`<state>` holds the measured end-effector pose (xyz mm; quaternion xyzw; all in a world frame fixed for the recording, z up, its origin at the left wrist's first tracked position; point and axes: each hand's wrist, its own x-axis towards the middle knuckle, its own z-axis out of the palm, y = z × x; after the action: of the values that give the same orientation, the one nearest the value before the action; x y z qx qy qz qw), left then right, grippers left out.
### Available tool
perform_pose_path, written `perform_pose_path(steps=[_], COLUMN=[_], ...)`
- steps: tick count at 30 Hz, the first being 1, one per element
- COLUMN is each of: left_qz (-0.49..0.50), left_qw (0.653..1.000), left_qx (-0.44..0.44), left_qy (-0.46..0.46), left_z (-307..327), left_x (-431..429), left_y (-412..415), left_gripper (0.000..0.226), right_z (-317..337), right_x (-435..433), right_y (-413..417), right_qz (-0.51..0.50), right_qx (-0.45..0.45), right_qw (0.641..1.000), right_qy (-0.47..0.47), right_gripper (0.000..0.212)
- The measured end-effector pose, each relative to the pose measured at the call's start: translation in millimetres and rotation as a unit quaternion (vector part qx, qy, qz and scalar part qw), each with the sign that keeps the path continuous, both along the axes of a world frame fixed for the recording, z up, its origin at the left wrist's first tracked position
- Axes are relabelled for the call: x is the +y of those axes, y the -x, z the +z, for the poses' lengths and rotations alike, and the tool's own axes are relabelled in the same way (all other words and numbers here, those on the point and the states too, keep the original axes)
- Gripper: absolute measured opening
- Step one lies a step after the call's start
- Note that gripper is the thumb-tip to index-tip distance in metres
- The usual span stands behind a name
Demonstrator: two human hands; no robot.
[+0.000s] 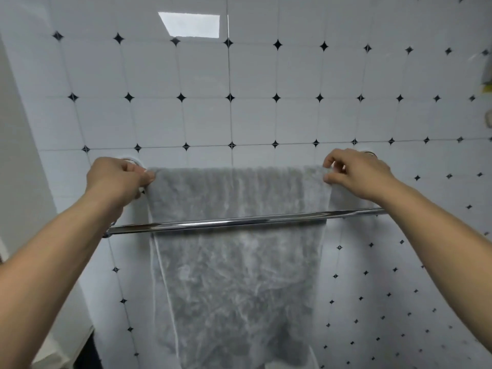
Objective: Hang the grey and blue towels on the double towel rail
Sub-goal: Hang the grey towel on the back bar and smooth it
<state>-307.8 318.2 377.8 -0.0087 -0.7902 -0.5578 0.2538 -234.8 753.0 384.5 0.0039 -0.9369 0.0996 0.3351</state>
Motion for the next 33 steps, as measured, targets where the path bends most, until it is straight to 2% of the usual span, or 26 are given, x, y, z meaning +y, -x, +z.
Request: perform_pose_path(steps=[3,6,10,14,18,21,24,26,28,30,33], left_qz=[0.020,0.050,0.020,-0.016,-0.076,-0.048,0.011,0.018,0.009,0.014,0.024], left_qw=[1.000,0.999,1.000,1.000,0.994,0.993,0.990,0.990,0.995,0.997,0.993], left_qx=[0.002,0.010,0.012,-0.004,-0.060,-0.053,-0.016,0.006,0.028,0.043,0.030], left_qy=[-0.011,-0.012,-0.016,0.014,0.048,0.093,0.142,0.140,0.096,0.068,0.108], left_z=[0,2,2,-11,-23,-26,-21,-11,5,20,27], left_x=[0,-6,-1,8,6,3,-1,-4,-9,-12,-4], left_y=[-1,-2,-5,-9,-14,-13,-13,-9,0,11,17], left_gripper=[0.044,0.038,0.040,0.043,0.046,0.042,0.030,0.031,0.034,0.032,0.024], right_z=[6,19,29,10,-7,-15,-20,-20,-18,-16,-20], right_x=[-7,5,19,9,4,-4,-12,-11,-4,4,7], right_y=[5,-3,-10,-6,-7,-3,-1,-4,-6,-9,-10], right_qz=[-0.038,-0.049,-0.051,-0.059,-0.057,-0.040,0.013,0.030,0.031,0.027,0.031], right_qx=[-0.028,-0.069,-0.059,-0.030,-0.066,-0.116,-0.117,-0.101,-0.091,-0.096,-0.122], right_qw=[0.995,0.991,0.996,0.996,0.983,0.960,0.929,0.923,0.921,0.919,0.916], right_qy=[-0.083,-0.101,-0.039,0.057,0.161,0.250,0.350,0.371,0.378,0.382,0.380], right_gripper=[0.012,0.017,0.017,0.024,0.035,0.037,0.023,0.017,0.031,0.026,0.031])
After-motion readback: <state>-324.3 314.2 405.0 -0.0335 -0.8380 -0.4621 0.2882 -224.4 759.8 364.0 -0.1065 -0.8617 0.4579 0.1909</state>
